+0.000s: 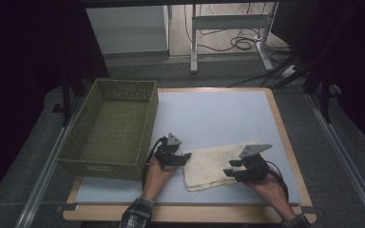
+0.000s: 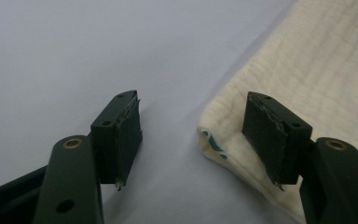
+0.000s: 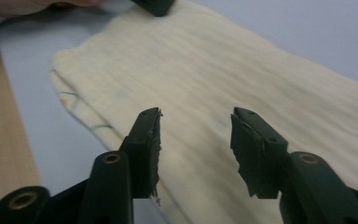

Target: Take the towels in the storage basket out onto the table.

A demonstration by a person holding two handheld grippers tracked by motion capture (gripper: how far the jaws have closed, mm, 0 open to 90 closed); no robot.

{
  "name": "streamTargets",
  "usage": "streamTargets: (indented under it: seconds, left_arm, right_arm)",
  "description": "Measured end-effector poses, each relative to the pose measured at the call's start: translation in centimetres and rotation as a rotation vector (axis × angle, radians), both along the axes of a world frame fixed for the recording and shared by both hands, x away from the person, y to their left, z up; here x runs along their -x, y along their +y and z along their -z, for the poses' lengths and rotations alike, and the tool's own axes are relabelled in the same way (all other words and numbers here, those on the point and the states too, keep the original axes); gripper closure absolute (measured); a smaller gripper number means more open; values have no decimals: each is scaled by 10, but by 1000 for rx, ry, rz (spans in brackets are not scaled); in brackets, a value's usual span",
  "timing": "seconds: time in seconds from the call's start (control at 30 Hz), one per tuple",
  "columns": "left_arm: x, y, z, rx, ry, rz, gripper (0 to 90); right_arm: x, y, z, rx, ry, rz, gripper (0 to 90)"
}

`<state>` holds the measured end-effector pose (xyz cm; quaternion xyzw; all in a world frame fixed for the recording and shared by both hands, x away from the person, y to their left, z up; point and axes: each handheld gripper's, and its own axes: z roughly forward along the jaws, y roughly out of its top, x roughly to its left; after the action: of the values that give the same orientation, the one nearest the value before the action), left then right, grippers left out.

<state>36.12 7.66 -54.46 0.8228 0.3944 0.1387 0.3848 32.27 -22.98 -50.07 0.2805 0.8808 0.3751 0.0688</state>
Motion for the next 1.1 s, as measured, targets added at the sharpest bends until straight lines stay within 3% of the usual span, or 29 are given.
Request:
streamTargets:
  seconds: [0.33,0.63,0.87,1.0,1.1]
  left_arm:
    - [0,0,0,-2,-1,1,368]
    - [0,0,0,-2,0,1,368]
    - [0,0,0,0,0,1,368]
    - [0,0,0,-3,-3,-5,376]
    - [1,0,0,-5,-9,-19,426]
  right_arm:
    - [16,60,10,-23,31,-165,673]
    - [25,101,19,-28,53,-248,645]
    - [32,116,27,31,12,-271,599]
    - [39,117,28,82,-85,-276,704]
    - [38,117,27,73,-69,-279,831]
